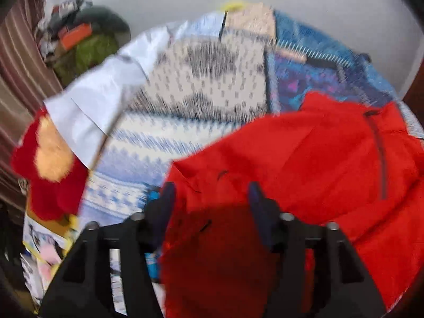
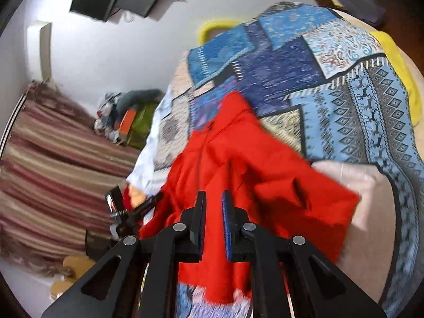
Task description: Fold large clothes
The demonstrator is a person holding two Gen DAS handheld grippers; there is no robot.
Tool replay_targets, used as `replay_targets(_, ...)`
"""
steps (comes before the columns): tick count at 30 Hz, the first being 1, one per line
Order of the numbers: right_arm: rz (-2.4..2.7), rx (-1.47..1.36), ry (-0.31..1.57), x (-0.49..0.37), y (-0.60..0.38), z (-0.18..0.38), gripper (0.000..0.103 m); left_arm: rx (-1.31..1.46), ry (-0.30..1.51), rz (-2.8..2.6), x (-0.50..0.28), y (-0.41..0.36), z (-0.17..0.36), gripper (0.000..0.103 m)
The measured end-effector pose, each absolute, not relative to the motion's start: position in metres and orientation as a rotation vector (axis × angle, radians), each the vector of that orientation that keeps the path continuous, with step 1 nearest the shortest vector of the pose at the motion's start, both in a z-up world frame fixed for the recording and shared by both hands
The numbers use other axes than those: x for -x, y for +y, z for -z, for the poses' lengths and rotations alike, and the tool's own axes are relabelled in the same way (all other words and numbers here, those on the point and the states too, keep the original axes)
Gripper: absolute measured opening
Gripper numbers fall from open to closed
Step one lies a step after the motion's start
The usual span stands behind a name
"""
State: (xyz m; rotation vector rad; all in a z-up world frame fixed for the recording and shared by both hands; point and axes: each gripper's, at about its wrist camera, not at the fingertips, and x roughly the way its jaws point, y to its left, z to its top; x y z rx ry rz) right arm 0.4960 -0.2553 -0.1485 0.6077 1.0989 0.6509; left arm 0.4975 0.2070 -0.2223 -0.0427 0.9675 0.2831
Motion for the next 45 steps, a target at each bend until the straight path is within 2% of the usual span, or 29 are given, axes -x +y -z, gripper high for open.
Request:
replay_targets(1,-0.647,-0.57,1.1,-0.49,-0.252,0.143,0.008,0.034,0.942,-0.275,-0.49,0.206,0.21,0.064)
replay_targets(3,-0.624,-0.457,1.092,-0.474,-0.243,0.13,0.008,0.031,0.887,-0.253,-0.468,0.203,0.18,0.076)
replay_targets(8,-0.527,-0.171,0.994,-0.419,-0.219,0.112,0.008,-0.017,0.848,-0.191,-0.413,0.188,0.148,0.081)
replay_targets(14,-0.493,-0.081,0.833,-0.359,-0.21,0.112,0.007,-0.117,0.91,-0.093,-0.345,0.156,0.176,0.081)
replay_targets(18,-0.475,0.014,0.763,-0.329,-0.197,0.116,0.007,-0.219,1.014,-0.06,-0.326,0.128,0.231,0.081)
replay_targets(21,-0.467,0.059,0.74,-0.32,-0.191,0.122,0.005,-0.201,1.091,-0.041,-0.333,0.113,0.264,0.081)
replay_targets(25,-0.467,0.062,0.759,-0.322,-0.191,0.133,0.004,-0.121,1.091,-0.013,-0.353,0.097,0.272,0.081)
replay_targets(36,-0.498,0.053,0.776,-0.332,-0.198,0.153,0.005,-0.034,0.99,0.0,-0.433,0.07,0.236,0.079)
replay_targets(45,-0.694,-0.022,0.918,-0.355,-0.17,0.172,0.005,0.037,0.924,-0.068,-0.501,0.093,0.203,0.079)
